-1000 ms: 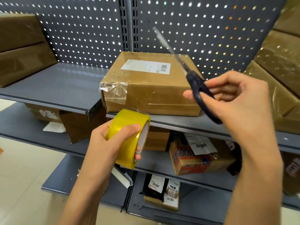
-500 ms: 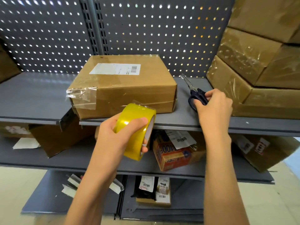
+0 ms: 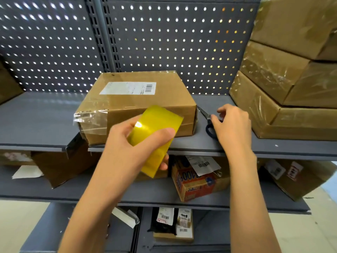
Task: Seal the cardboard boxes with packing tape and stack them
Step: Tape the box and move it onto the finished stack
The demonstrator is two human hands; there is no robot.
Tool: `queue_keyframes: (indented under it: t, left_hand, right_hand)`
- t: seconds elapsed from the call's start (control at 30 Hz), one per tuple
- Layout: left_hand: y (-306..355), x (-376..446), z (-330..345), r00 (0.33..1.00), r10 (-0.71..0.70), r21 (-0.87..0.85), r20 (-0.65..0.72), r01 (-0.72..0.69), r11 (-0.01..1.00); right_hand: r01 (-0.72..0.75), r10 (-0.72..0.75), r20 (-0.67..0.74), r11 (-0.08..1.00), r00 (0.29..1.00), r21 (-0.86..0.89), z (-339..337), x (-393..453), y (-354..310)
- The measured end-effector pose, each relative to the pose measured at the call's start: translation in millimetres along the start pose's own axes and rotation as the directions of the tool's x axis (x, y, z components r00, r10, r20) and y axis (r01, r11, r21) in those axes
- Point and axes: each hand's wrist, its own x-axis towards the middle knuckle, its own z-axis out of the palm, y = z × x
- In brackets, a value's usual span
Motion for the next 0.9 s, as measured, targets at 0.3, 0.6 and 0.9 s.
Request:
queue_keyframes:
  t: [0.3, 0.6, 0.9]
  left_hand:
    - [69.1, 39.8, -67.4, 0.920, 0.372, 0.480, 0.124, -0.384, 0.789]
    - [57.0, 94.3, -189.3, 0.914, 0.384, 0.914, 0.127, -0.258, 0.313]
    - [-9.7, 144.4, -283.0, 0.972, 0.166, 0.966, 0.167, -0.195, 0.168]
  right_hand:
    - [0.293, -0.291, -0.108, 0.956, 0.951, 0.002, -29.6, 16.3, -73.9]
    - [0.451, -0.451, -0.013, 0.893, 0.893, 0.005, 8.1, 2.4, -173.4]
    - [0.466, -0.465, 0.035, 0.885, 0.884, 0.004, 49.0, -25.5, -260.9]
